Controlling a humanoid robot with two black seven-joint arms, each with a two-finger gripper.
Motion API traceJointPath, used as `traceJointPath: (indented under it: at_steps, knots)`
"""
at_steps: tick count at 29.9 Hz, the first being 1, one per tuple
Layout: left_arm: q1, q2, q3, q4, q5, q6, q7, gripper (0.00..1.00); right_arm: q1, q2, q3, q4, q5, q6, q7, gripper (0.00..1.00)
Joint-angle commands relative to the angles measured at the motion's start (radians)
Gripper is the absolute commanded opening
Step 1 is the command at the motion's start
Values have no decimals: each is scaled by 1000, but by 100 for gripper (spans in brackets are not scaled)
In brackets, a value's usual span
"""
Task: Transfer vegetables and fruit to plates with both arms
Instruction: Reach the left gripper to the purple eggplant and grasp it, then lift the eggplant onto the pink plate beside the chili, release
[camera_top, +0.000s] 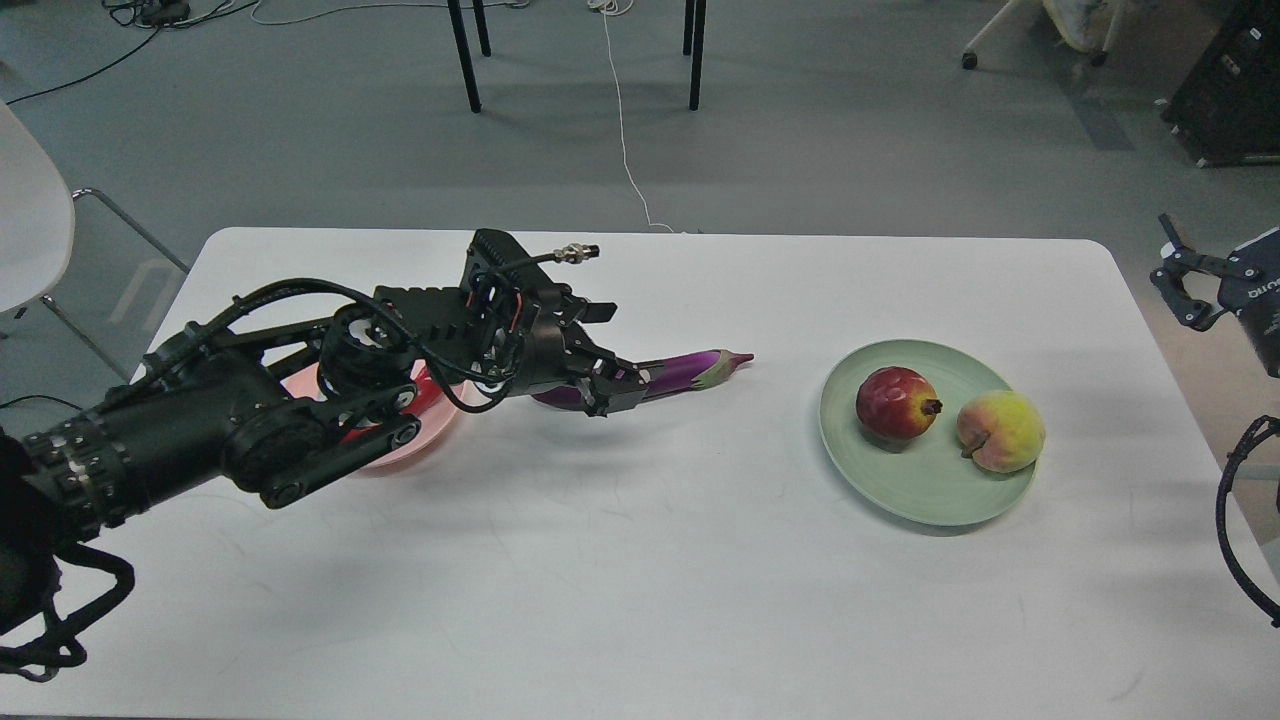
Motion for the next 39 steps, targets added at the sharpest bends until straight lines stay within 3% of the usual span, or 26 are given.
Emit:
traceJointPath:
  at_steps: [1,7,13,16,23,28,32,39]
  knots:
    - [-3,-56,58,60,24,12,2,85,-22,-12,18,0,0,0,4,98]
    - [0,-138,66,223,27,19,1,85,-34,-18,27,1,0,0,4,98]
    - [-6,-155,122,280,28,32,-1,84,-34,-18,39,3,0,0,4,98]
    - [-4,-156,165,292,28,51,-4,72,-32,-18,42,4,0,0,3,98]
    - [-11,-156,182,286,27,64,-10,34,-32,-18,45,3,0,0,3,98]
    - [-52,-127,178,223,15,62,-14,20,-32,-18,47,3,0,0,3,98]
    - [-81,-41,167,113,12,59,-13,19,-32,-18,47,3,0,0,3,98]
    - [-150,268,142,-128,-74,32,-11,20,-32,-24,56,3,0,0,1,98]
